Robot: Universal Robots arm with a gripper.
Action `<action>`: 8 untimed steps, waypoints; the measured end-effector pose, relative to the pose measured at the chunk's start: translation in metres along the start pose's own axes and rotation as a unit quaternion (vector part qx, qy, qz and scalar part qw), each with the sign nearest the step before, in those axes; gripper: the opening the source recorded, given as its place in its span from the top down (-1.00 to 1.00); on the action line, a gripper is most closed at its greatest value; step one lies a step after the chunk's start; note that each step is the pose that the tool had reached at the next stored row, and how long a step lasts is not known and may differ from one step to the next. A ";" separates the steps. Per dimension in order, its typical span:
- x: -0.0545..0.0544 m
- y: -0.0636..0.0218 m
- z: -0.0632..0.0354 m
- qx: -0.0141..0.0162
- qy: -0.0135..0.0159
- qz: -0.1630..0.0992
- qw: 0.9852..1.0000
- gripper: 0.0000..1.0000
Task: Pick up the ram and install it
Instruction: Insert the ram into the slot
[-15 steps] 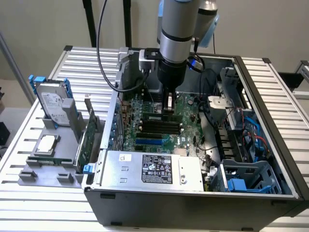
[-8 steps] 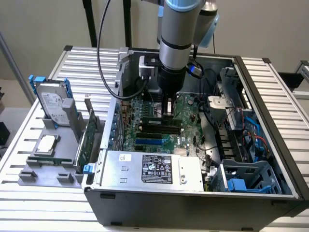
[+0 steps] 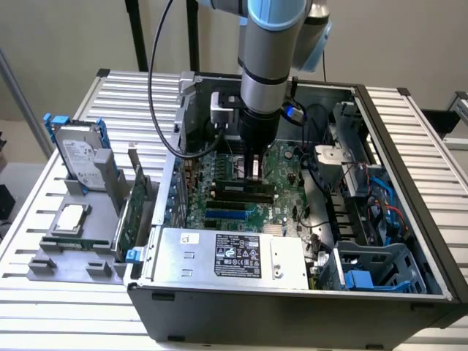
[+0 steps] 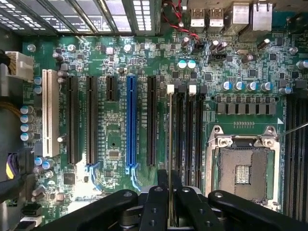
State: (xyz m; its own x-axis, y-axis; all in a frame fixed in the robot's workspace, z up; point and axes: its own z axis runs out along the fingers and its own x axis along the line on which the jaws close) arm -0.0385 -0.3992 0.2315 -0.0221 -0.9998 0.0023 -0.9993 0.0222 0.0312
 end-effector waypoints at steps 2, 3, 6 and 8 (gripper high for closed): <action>0.000 0.0000 0.0012 0.000 -0.001 0.000 1.000 1.00; 0.000 0.0000 0.0012 0.000 -0.001 0.000 1.000 1.00; 0.000 -0.0001 0.0016 0.000 -0.001 -0.001 1.000 1.00; 0.000 -0.0001 0.0019 0.001 -0.002 -0.002 1.000 1.00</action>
State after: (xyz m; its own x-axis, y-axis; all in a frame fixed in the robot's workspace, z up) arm -0.0384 -0.3992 0.2296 -0.0180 -0.9998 -0.0009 -0.9994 0.0180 0.0288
